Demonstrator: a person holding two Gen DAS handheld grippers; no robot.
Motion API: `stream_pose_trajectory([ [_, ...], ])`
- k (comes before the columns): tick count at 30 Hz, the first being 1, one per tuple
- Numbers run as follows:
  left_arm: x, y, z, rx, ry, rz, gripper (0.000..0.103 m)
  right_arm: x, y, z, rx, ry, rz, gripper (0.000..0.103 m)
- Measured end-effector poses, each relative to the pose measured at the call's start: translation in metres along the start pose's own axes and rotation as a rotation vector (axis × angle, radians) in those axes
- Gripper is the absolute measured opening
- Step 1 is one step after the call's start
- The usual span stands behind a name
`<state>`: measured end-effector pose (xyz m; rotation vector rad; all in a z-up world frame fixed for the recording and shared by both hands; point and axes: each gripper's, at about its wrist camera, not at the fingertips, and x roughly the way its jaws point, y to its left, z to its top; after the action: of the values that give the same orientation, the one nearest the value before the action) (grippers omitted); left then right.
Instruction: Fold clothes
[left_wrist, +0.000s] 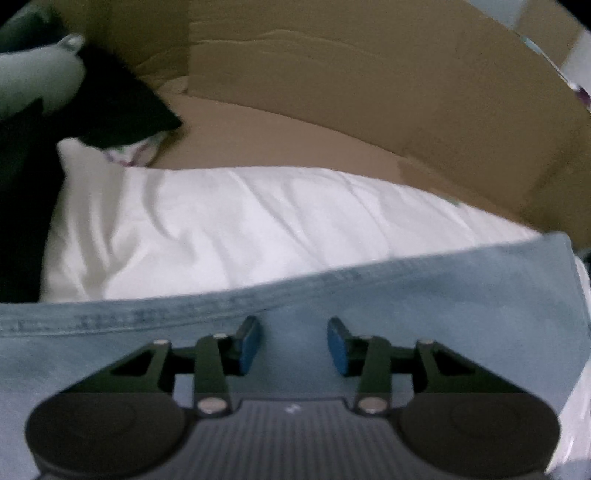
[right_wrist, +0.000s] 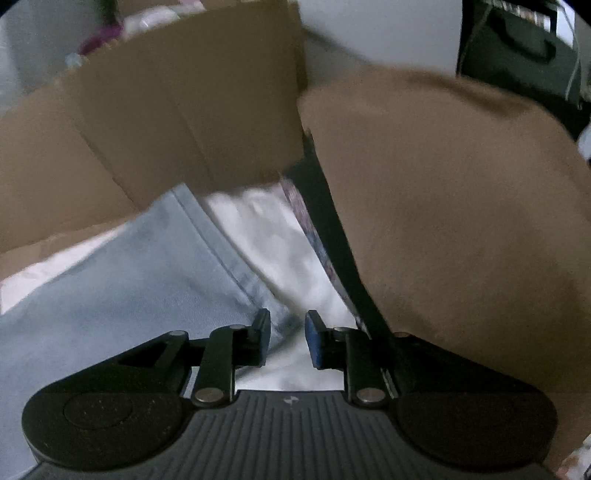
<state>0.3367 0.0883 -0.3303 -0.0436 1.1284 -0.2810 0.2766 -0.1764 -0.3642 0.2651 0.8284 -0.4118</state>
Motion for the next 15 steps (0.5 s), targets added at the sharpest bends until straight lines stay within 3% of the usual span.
stream_pose_trajectory([
  [4,-0.006,-0.013,-0.018,0.017,0.042,-0.055,0.043,-0.003,0.021,0.003,-0.078,-0.058,0.082,0.030],
  [7,-0.012,-0.029,-0.035,0.085,0.061,-0.070,0.043,0.004,0.034,0.000,-0.107,-0.020,0.171,0.033],
  [10,-0.020,-0.038,-0.049,0.120,0.066,-0.084,0.043,0.028,0.039,-0.005,-0.146,0.019,0.185,0.033],
  [12,-0.027,-0.039,-0.056,0.128,0.077,-0.095,0.043,0.041,0.041,-0.011,-0.174,0.064,0.156,0.033],
  [15,-0.037,-0.035,-0.068,0.133,0.095,-0.094,0.042,0.039,0.045,-0.017,-0.287,0.047,0.091,0.031],
])
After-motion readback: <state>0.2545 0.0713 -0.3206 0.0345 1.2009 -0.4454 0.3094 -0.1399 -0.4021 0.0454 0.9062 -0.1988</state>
